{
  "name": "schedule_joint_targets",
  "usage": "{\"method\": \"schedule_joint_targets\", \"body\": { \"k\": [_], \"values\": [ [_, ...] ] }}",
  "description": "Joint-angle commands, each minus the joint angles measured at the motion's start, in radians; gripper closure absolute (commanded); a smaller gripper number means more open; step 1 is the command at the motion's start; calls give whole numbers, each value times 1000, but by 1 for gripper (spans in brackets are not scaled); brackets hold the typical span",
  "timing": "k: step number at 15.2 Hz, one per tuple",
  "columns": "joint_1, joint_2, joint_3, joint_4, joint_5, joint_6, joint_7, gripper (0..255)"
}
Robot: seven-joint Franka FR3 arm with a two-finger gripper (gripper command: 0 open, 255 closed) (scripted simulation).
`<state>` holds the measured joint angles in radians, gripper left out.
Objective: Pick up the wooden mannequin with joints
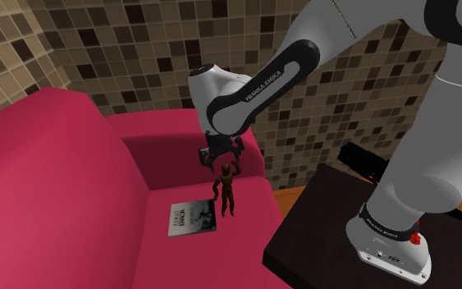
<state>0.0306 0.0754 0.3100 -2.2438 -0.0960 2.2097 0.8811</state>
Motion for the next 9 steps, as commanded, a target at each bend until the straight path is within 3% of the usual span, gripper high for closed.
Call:
{"method": "schedule_joint_targets", "body": {
  "k": [1, 3, 4, 9],
  "values": [
    [1, 17, -1, -11, -8, 26, 8, 0],
    [1, 22, -1, -13, -11, 34, 10, 0],
    [1, 23, -1, -10, -11, 32, 10, 255],
    [1, 24, -1, -10, -11, 33, 10, 255]
  ]
}}
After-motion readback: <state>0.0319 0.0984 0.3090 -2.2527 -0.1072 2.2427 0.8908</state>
